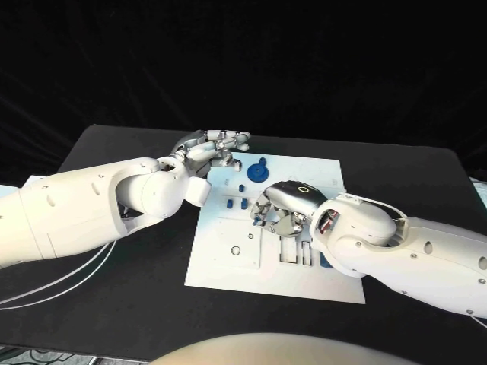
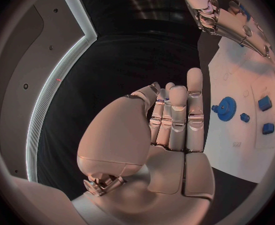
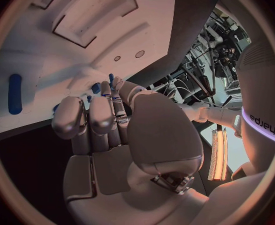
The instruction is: Assemble the parts on the task board
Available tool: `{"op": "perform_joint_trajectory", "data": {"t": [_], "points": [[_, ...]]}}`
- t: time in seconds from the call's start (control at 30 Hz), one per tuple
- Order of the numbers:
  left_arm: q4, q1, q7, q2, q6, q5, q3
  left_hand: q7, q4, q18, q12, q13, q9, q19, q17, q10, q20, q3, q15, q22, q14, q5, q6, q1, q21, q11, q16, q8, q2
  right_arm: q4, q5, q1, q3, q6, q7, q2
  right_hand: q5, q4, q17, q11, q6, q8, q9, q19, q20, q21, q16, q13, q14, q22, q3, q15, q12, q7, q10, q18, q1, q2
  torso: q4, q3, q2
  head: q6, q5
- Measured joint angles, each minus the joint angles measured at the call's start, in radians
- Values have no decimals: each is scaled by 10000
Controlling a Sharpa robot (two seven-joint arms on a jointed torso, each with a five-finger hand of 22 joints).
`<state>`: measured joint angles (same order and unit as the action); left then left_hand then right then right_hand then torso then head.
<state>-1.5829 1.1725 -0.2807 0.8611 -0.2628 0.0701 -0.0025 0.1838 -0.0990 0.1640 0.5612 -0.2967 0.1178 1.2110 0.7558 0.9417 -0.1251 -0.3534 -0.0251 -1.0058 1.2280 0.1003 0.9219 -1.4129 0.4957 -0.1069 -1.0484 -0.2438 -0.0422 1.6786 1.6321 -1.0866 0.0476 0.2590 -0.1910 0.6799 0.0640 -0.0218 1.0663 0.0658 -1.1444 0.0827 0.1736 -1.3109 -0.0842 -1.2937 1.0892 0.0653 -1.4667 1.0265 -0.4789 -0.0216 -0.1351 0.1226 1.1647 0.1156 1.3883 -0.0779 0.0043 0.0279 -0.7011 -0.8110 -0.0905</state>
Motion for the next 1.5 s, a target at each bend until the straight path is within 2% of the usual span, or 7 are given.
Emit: {"op": "perform_joint_trajectory", "data": {"t": [0.57,0.83,1.5], "points": [[31,0,2,-38,36,0,1,36,0,-3,0,1,0,-69,-78,0,-2,0,-2,18,-73,0,-37,0,-42,0,59,-41,0,-46,233,105,25,-526,40,-101,-1,-1,-2,4,12,-5,7,0,0,0,-1,1,0,-11,0,0,-1,12,4,0,0,0,-15,-12,2,-88,-28],[64,0,2,-42,53,-1,1,36,0,-5,0,2,0,-69,-77,0,-2,0,-2,18,-73,0,-37,0,-41,0,59,-41,0,-181,288,212,31,-601,76,-235,-2,-1,-3,5,14,-31,2,0,0,0,-1,1,0,-11,1,0,-1,12,4,1,0,-1,-8,-8,4,-112,-35],[114,0,4,-45,88,-34,0,35,-27,-7,45,2,0,-69,-125,-72,-2,27,-38,35,-109,0,-37,0,-41,0,107,-40,0,-236,424,274,42,-731,134,-343,39,-1,-5,5,40,-26,6,0,0,0,-1,1,0,-20,1,0,-1,13,4,1,1,-1,-6,0,5,-167,-45]]}}
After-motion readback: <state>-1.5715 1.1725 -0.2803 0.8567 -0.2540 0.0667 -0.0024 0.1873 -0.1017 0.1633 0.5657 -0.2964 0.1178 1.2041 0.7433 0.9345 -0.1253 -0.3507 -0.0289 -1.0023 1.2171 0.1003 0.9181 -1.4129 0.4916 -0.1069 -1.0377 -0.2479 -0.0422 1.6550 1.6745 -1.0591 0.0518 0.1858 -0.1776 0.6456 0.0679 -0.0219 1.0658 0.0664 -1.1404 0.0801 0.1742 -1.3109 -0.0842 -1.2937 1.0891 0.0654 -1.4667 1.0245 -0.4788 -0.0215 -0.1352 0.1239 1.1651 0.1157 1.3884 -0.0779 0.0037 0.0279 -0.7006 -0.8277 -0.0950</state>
